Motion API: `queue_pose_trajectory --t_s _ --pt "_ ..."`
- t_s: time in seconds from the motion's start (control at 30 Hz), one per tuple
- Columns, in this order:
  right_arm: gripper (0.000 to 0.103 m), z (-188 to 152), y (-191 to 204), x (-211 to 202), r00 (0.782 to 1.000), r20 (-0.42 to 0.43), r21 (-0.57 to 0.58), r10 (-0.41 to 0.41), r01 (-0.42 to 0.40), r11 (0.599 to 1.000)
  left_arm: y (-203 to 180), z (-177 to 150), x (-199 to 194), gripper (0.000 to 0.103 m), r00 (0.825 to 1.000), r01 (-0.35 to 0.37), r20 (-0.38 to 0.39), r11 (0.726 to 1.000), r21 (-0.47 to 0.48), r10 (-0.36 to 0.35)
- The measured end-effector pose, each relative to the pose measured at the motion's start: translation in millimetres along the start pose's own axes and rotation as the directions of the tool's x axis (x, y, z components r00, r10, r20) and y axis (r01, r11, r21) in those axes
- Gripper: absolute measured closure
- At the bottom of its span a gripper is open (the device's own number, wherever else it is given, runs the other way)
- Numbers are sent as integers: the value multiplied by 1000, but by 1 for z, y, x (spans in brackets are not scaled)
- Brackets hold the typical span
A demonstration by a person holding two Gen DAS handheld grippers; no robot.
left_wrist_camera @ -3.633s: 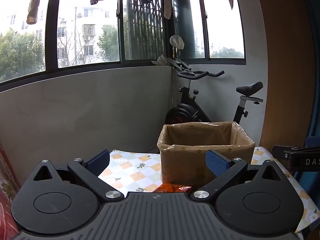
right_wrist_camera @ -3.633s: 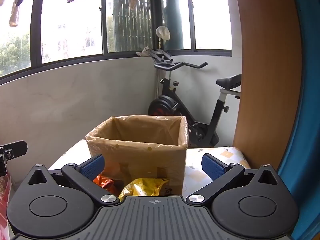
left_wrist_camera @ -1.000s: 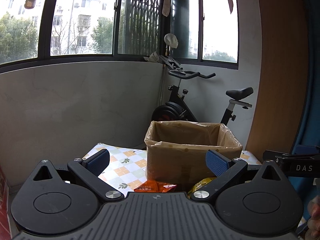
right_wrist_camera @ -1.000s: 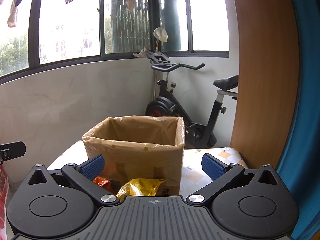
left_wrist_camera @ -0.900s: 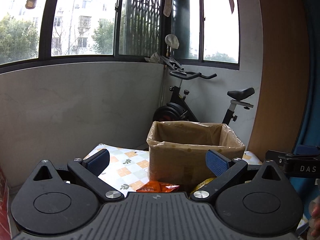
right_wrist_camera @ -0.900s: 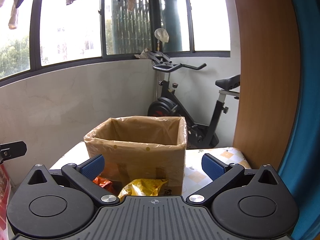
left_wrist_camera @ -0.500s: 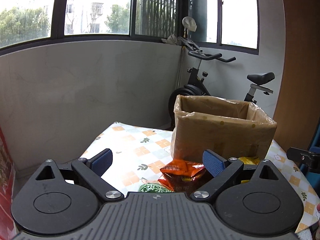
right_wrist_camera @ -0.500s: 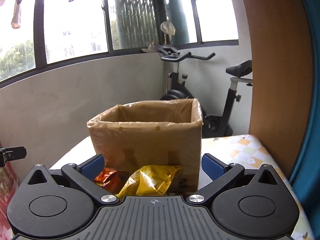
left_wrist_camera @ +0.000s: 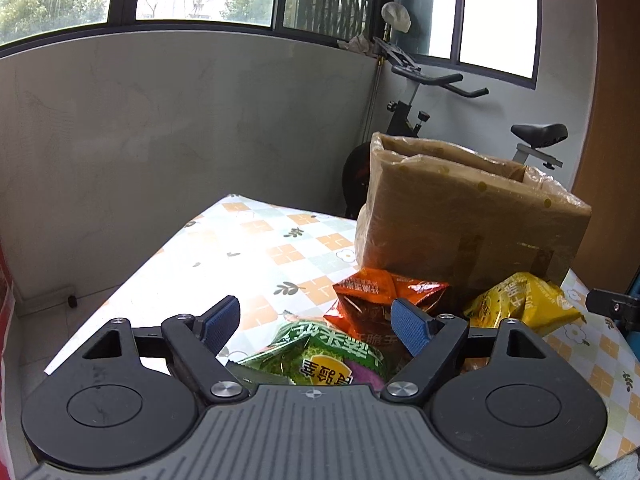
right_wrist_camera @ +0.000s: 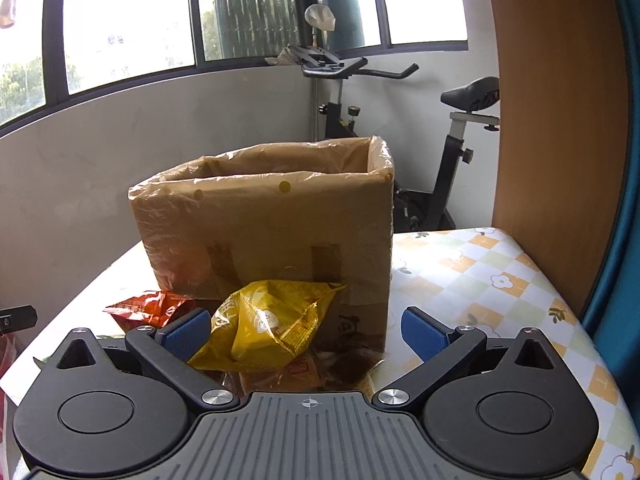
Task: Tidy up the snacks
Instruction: 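Grasp the green chip bag with the left tool while the right tool grasps the yellow chip bag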
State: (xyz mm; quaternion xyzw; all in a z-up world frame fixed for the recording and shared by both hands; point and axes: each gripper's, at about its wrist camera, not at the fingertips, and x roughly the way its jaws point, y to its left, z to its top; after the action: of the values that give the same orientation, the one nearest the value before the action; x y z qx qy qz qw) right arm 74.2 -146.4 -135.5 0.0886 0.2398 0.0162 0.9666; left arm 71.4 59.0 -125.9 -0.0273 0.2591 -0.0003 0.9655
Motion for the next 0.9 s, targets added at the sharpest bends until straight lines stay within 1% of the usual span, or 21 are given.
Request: queue_pose_trajectory --t_s 0.13,0.23,0.33,0.43,0.47,0.5,0.57,0.63,0.67,0.73,0.8,0.83,0.9 --pt "3 -5 4 12 1000 10 -10 21 -21 1000 1 -5 17 18 999 -1 -45 1000 16 2" --pt "3 -8 7 20 999 9 -17 38 -38 999 8 -6 29 18 997 -22 -78 1000 -2 22" --pt "3 -11 7 27 999 -1 -16 46 -46 999 25 -2 40 18 997 -31 -77 999 -37 28" --pt "3 -15 2 35 998 -23 10 51 -50 999 41 6 54 18 995 6 -94 998 -68 -12" --pt "3 -16 1 37 998 -27 19 51 -51 999 47 8 60 18 994 29 -102 996 -78 -37" --pt "3 -17 -1 38 998 -31 28 52 -51 998 52 10 67 18 991 68 -107 993 -92 -78" --pt "3 -19 -3 40 998 -35 40 55 -54 998 62 10 80 18 982 134 -121 984 -114 -147" --pt "3 -20 -3 40 998 -37 45 59 -58 997 67 11 98 18 968 173 -158 976 -129 -193" --pt "3 -21 -3 41 998 -37 45 60 -58 997 69 11 106 18 961 191 -176 972 -135 -213" --pt "3 -21 -3 42 997 -41 44 59 -57 997 71 9 120 18 940 239 -213 960 -145 -266" --pt "3 -22 -4 43 997 -46 48 56 -54 997 70 3 127 17 926 253 -245 954 -161 -287" --pt "3 -22 -4 45 997 -49 50 55 -53 997 68 1 129 17 922 252 -262 955 -159 -287" --pt "3 -22 -5 47 997 -54 53 54 -51 997 60 -7 134 14 919 239 -286 961 -139 -270"
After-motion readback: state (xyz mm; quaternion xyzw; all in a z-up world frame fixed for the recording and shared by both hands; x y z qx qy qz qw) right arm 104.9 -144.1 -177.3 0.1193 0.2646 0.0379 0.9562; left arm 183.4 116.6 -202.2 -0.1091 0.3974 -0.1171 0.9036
